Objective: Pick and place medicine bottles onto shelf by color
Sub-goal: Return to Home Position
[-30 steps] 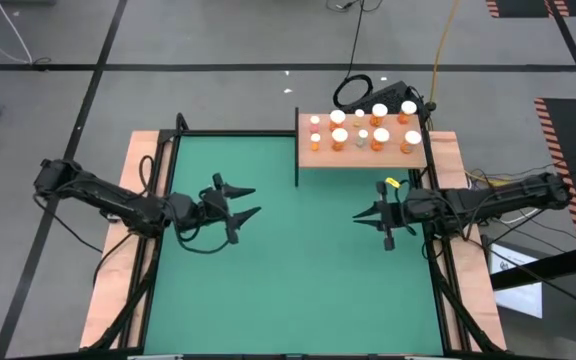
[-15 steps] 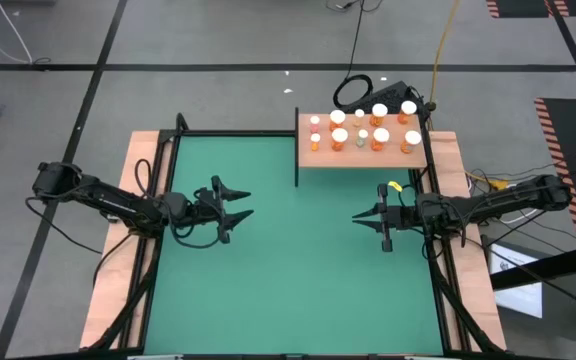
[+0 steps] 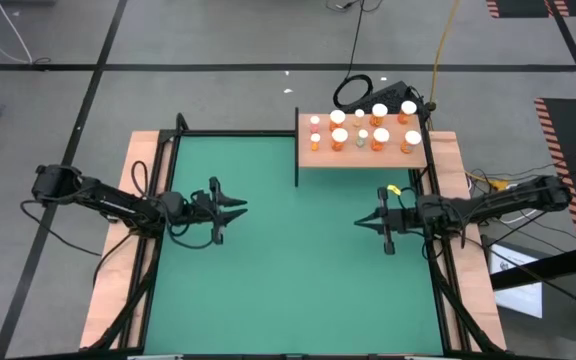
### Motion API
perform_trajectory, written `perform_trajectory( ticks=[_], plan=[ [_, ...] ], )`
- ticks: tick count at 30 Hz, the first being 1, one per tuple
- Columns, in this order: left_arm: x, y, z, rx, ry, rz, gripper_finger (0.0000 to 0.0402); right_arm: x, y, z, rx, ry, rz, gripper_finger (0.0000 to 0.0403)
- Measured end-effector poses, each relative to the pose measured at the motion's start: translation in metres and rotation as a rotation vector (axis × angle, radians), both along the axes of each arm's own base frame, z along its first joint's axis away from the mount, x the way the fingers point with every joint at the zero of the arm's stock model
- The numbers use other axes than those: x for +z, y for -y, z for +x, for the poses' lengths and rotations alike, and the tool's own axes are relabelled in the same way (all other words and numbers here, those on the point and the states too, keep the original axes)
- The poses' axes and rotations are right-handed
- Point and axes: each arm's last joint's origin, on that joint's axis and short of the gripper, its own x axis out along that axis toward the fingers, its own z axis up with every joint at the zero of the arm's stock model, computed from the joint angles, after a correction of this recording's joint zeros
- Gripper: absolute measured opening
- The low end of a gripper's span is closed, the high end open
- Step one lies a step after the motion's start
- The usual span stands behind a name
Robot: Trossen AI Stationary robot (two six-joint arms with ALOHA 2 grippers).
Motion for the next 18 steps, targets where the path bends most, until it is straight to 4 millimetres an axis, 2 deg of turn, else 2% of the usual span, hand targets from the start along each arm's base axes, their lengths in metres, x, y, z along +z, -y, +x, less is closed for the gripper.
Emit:
perform_trajectory(
  ticks=[4,6,9,14,18],
  plan=[
    [-0.003,-0.002,-0.001,-0.022,-0.015,0.017,0.0029,-0.008,-0.001,-0.004,0.047,0.058,-0.042,0.0001],
    [-0.003,-0.003,-0.001,-0.032,-0.018,0.026,0.0008,-0.006,-0.001,-0.004,0.047,0.114,-0.050,0.0001],
    [-0.004,-0.006,-0.001,-0.016,-0.025,0.041,0.0009,0.000,-0.001,-0.005,0.044,0.189,-0.043,0.0001],
    [-0.007,-0.019,-0.001,0.050,-0.056,0.041,0.0004,-0.001,-0.001,-0.005,0.045,0.168,-0.026,0.0000],
    [-0.007,-0.025,-0.002,0.039,-0.059,0.032,0.0010,0.000,0.000,-0.006,0.045,0.181,-0.022,0.0000]
  ],
)
